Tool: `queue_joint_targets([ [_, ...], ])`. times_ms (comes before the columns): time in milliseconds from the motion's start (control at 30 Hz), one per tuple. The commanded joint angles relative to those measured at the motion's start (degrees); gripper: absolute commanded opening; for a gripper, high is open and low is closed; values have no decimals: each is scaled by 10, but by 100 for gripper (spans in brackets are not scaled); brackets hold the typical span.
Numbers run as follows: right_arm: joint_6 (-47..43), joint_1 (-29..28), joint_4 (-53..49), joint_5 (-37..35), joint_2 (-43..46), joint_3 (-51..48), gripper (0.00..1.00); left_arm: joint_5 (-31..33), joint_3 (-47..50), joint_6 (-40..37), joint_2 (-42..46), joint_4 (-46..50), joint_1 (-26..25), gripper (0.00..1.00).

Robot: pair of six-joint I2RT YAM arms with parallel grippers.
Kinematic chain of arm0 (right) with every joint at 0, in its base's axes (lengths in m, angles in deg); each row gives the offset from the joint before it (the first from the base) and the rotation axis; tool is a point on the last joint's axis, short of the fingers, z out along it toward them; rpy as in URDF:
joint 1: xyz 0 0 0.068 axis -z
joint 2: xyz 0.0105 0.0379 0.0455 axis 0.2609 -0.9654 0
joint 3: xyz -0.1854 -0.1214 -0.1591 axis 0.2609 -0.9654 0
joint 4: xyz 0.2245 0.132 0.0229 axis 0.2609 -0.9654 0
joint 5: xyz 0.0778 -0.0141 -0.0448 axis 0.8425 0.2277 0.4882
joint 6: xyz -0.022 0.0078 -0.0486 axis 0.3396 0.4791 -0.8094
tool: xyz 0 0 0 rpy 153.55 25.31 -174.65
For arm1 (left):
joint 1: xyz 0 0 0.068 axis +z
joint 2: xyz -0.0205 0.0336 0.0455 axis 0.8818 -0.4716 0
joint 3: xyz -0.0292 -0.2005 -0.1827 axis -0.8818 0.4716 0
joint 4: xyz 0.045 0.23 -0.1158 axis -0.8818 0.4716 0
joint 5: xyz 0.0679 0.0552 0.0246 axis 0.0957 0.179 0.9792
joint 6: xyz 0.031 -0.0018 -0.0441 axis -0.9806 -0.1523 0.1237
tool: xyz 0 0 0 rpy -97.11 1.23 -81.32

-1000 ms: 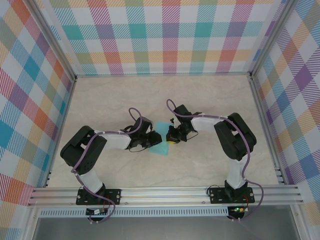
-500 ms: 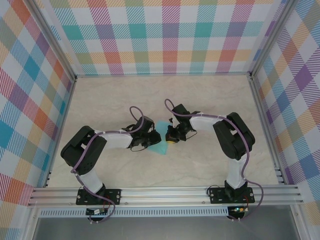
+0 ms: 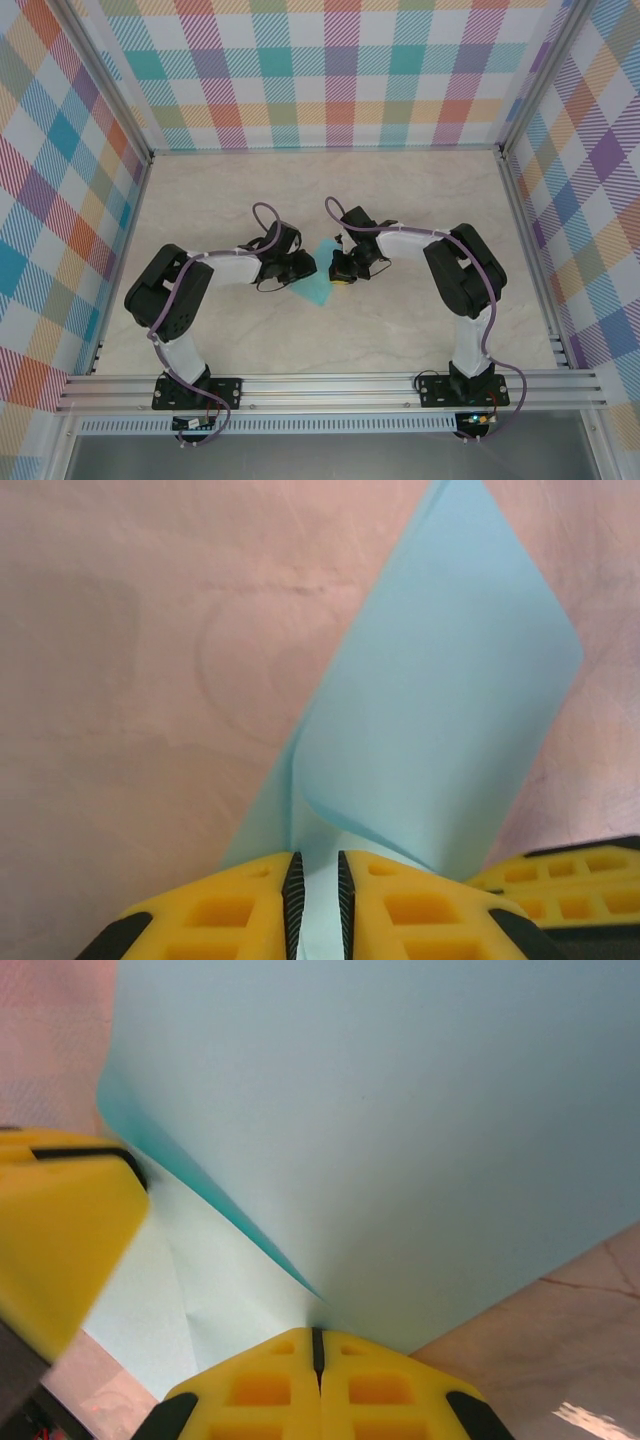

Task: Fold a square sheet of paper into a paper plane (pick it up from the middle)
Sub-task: Fold the triangle a second time at the center of the table.

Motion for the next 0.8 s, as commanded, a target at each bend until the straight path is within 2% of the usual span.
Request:
queue_joint_targets([
  [0,-16,0,-58,-157,-82,-45,4,45,-26,-31,-27,46,23,21],
  [233,-16,-1,-55,-155,-79,-48,4,21,-46,-53,-23,55,25,22],
  [500,-15,0,-54,-148,-80,-46,4,-7,21,-41,60,-3,23,21],
  [767,-14,-1,-52,-142,-85,-47,4,-106,46,-32,46,-85,16,16],
])
